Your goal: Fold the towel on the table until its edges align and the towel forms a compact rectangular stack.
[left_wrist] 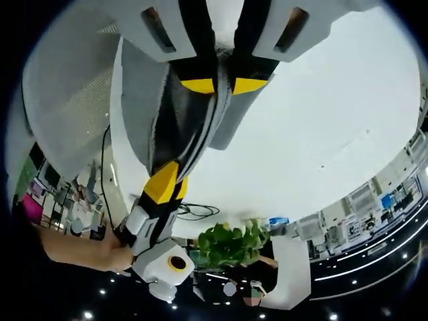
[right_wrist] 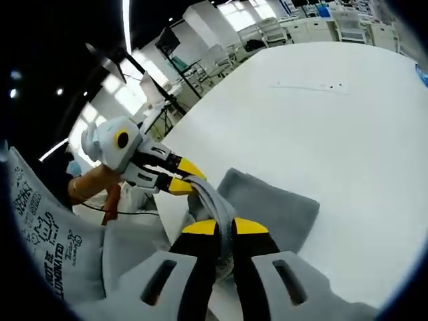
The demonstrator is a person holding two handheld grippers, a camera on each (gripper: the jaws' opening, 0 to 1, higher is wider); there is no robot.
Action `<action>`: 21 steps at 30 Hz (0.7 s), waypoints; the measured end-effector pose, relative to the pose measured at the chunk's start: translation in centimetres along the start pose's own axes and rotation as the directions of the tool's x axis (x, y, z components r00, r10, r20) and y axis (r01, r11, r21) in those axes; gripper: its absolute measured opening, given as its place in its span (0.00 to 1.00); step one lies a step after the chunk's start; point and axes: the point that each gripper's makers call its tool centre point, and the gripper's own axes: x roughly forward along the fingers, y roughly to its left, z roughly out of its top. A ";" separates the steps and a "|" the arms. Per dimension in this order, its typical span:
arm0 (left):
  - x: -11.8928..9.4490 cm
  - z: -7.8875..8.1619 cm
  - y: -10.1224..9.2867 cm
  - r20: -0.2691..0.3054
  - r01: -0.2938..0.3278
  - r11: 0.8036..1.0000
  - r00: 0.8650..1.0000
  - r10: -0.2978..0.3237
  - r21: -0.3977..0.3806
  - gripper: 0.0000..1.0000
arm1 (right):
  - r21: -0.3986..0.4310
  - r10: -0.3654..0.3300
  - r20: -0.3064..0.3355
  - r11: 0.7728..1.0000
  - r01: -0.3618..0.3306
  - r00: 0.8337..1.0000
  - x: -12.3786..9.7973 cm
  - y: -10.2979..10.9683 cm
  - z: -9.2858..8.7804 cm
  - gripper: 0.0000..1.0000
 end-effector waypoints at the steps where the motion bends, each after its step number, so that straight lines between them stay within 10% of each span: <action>1: 0.4 -0.2 0.3 -0.004 0.002 1.000 1.000 -0.002 -0.018 0.08 | 0.010 -0.002 -0.004 1.000 0.002 1.000 0.2 -0.3 0.0 0.05; 21: 4.2 -4.6 3.9 -0.071 -0.099 0.955 0.994 0.082 -0.278 0.18 | 0.054 -0.066 0.036 0.996 0.064 0.997 2.9 -5.8 0.9 0.03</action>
